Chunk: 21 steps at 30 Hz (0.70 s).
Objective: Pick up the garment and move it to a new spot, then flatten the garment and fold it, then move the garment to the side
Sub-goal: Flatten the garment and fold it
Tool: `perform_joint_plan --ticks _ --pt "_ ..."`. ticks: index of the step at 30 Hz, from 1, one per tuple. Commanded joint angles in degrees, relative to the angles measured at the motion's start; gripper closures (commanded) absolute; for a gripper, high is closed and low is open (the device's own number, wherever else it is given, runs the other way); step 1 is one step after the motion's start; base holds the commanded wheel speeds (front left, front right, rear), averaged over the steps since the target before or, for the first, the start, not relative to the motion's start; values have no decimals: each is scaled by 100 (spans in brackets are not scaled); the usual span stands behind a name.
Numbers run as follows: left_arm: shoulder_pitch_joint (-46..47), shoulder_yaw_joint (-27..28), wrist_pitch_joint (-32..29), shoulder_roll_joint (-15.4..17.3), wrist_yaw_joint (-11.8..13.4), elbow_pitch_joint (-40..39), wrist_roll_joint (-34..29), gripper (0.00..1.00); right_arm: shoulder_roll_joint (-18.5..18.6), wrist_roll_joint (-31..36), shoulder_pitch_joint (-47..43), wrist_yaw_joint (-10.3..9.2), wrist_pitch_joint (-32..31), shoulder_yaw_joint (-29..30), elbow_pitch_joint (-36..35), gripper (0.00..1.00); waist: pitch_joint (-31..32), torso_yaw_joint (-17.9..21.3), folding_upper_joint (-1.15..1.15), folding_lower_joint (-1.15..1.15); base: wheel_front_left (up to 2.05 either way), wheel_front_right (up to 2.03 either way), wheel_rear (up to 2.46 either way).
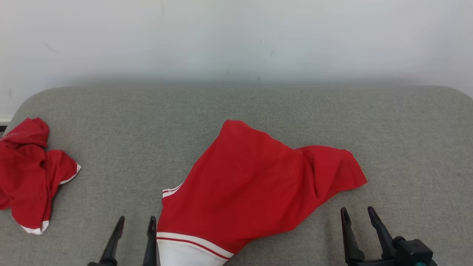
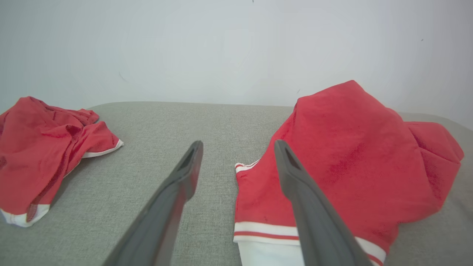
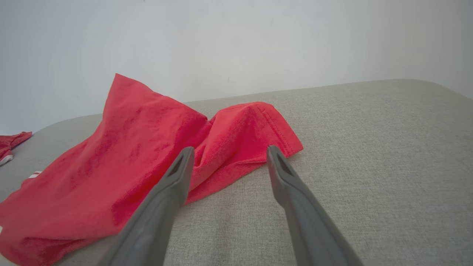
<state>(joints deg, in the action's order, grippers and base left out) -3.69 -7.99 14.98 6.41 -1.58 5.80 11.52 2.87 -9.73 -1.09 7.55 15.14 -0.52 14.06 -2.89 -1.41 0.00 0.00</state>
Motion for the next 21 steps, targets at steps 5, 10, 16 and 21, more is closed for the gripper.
perform_joint_plan --ticks 5,10,16,21 --pt "103 412 18 -151 -128 -46 -277 0 1 29 55 -13 12 21 8 0 -64 123 0 0 0 0 0" --pt "119 608 19 -254 -298 136 -342 0 0 43 90 -13 11 60 -7 0 -129 175 0 0 0 0 0" --pt "580 740 19 -248 -478 405 -434 0 0 50 207 -13 11 13 -14 0 -291 248 0 0 0 0 0" --pt "1105 671 16 -35 -556 967 -422 0 2 -38 308 -13 11 -64 17 0 -421 421 0 0 0 0 0"
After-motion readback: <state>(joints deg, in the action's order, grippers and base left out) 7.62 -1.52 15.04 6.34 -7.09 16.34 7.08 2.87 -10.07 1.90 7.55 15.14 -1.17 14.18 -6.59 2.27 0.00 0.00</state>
